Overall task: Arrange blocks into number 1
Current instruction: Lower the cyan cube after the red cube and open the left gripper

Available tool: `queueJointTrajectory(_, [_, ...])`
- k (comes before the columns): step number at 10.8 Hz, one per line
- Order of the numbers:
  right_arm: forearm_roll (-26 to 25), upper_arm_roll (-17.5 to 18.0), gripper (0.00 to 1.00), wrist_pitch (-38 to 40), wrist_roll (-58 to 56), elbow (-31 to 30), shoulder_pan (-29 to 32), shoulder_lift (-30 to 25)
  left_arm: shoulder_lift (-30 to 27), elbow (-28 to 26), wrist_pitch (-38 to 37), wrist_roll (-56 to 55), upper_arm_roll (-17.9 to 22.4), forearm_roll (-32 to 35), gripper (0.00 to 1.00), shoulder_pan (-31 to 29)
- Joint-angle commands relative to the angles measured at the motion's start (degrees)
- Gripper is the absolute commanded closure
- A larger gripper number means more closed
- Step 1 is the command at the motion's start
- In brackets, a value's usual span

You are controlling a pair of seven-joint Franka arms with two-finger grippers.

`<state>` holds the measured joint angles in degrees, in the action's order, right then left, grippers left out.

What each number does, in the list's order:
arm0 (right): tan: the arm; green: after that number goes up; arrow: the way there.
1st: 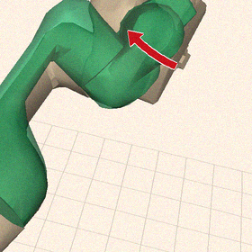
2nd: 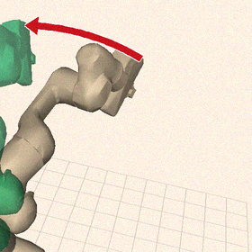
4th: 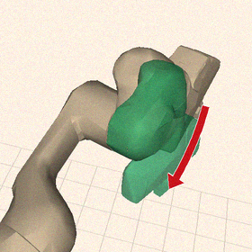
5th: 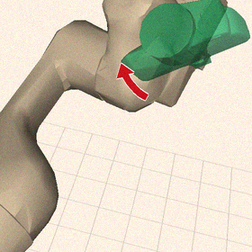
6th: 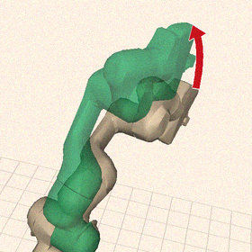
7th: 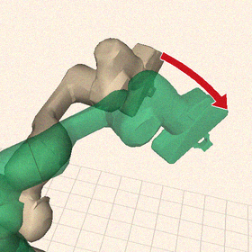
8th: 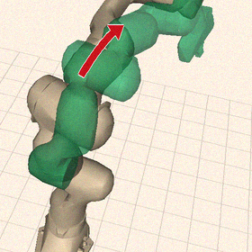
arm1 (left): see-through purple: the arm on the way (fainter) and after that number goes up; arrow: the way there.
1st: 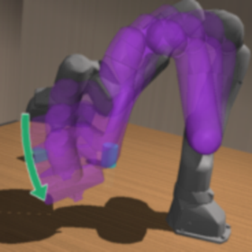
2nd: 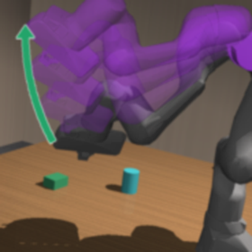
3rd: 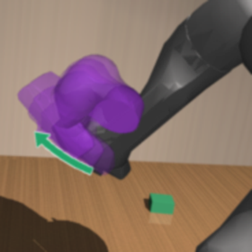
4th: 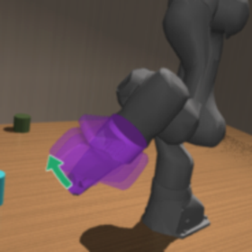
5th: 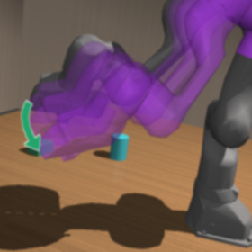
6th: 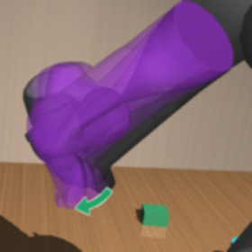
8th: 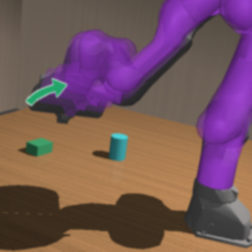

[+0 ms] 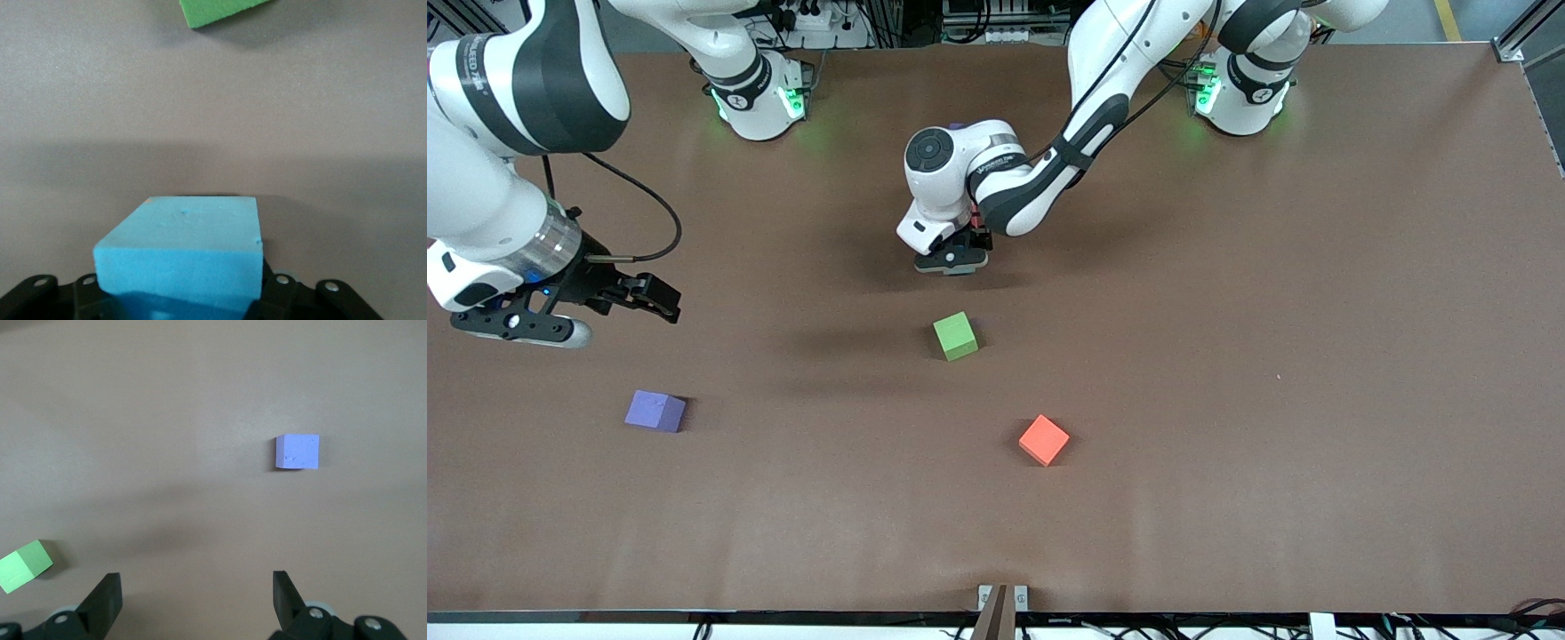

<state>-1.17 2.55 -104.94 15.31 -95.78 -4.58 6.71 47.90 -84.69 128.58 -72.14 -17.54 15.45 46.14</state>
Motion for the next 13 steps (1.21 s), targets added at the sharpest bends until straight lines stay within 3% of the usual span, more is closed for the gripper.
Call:
queueJointTrajectory(1, [1.1,0.4,0.0,0.5,0.0,1.6,0.8,0.9,0.3,0.8,0.3,-0.8,0.6,1.2,0.0,1.5])
queueJointTrajectory(4, [1.0,0.4,0.0,4.7,-1.9,4.2,1.2,0.9,-0.9,0.8,-0.6,-1.0,0.6,1.1,0.0,1.1])
queueJointTrajectory(9, [1.3,0.5,0.0,10.0,-6.6,7.3,2.5,0.8,-7.5,0.8,-8.6,-0.9,0.6,1.1,0.0,-2.9])
queueJointTrajectory(11, [6.1,0.4,0.0,10.0,-5.8,6.7,1.7,0.5,-9.7,0.8,-9.7,-0.4,0.6,1.2,0.0,-8.6])
queueJointTrajectory(13, [6.6,0.4,0.0,9.5,-5.7,6.0,-0.5,0.2,-13.3,0.5,-11.9,3.5,0.6,1.9,0.0,-16.7])
